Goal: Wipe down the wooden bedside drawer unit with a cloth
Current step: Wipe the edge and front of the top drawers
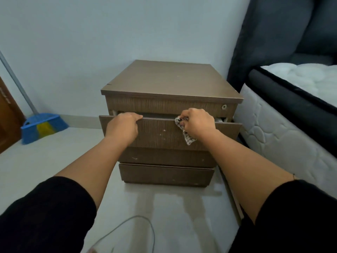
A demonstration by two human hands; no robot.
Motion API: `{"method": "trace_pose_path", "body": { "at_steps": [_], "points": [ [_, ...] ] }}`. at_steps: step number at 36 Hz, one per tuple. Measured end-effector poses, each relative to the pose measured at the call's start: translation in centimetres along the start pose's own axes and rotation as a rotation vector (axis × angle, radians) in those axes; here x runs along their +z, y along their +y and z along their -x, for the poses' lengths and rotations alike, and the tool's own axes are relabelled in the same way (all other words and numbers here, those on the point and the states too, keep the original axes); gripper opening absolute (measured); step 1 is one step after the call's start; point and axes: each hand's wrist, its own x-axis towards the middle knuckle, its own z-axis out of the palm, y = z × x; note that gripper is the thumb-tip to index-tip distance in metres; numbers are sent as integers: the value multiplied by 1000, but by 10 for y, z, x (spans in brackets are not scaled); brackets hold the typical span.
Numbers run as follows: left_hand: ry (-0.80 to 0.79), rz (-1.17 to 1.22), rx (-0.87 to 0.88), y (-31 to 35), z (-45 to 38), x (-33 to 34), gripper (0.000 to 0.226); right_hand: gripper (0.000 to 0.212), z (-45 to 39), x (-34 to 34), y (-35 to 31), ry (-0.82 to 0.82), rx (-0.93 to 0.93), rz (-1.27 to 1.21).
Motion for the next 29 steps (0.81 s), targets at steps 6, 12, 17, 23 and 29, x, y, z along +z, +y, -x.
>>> {"method": "trace_pose_path", "body": {
  "at_steps": [6,12,17,23,29],
  "points": [
    [10,-30,-4,19,4,1,38,25,16,-5,41,63,76,11],
    [-4,-49,45,42,5,1,38,25,26,-14,76,91,146,24],
    [-48,-91,75,62,3,2,39,26,34,-21,100,111,216,32],
    [-47,-117,99,74,3,4,37,24,40,-22,120,146,306,9],
    [-1,-50,18,71,3,4,30,19,53,-16,123,295,507,5]
  ]
}}
